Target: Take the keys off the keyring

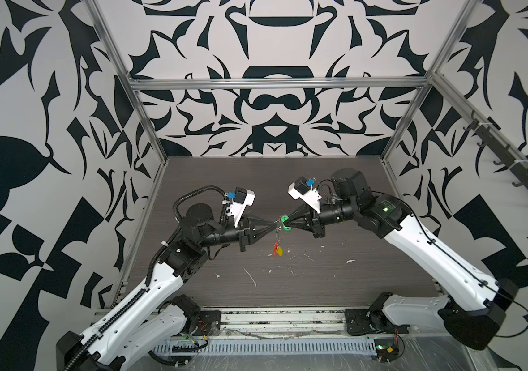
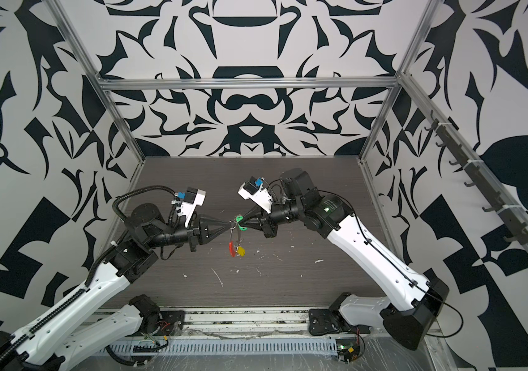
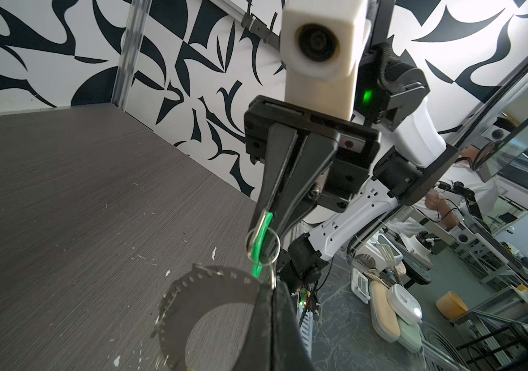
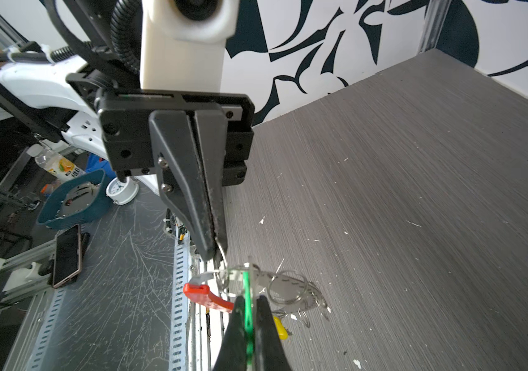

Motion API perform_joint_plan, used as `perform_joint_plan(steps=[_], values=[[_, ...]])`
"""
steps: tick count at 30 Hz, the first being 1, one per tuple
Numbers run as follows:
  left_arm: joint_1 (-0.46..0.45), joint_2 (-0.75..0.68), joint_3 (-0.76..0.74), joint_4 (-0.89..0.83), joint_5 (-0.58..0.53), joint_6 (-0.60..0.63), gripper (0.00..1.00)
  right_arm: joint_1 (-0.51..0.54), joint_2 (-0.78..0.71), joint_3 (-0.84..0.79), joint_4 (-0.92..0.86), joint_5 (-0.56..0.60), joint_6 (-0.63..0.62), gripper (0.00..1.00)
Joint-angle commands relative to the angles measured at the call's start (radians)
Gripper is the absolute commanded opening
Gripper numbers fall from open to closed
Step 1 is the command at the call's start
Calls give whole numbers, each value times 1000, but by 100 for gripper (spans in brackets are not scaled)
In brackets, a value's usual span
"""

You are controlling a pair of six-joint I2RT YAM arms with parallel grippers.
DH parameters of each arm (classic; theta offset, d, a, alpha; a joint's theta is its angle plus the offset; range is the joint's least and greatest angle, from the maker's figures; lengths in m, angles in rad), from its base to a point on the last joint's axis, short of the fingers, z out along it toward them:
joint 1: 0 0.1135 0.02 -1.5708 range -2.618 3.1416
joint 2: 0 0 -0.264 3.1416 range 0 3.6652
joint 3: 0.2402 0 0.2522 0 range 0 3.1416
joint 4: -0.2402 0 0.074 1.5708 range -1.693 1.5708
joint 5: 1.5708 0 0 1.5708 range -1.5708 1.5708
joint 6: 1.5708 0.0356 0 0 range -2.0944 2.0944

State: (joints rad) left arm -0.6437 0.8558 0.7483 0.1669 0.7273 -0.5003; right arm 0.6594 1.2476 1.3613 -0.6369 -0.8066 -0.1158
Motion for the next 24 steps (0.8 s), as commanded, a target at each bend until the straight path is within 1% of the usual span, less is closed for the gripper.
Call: perform_joint_plan(steps=[1, 15, 20, 24], values=[[-2, -2, 35, 30, 77, 3, 0, -25, 1, 46, 20, -61, -22, 0], [-4, 22, 40, 71, 131, -21, 0, -35, 52, 98, -43, -140, -74, 0], [-4, 8, 27, 115, 147, -42, 0, -78, 54, 63, -11, -220, -65, 0], [-3, 2, 18, 155, 155, -65, 0, -87, 55, 38, 13, -269, -57, 0]])
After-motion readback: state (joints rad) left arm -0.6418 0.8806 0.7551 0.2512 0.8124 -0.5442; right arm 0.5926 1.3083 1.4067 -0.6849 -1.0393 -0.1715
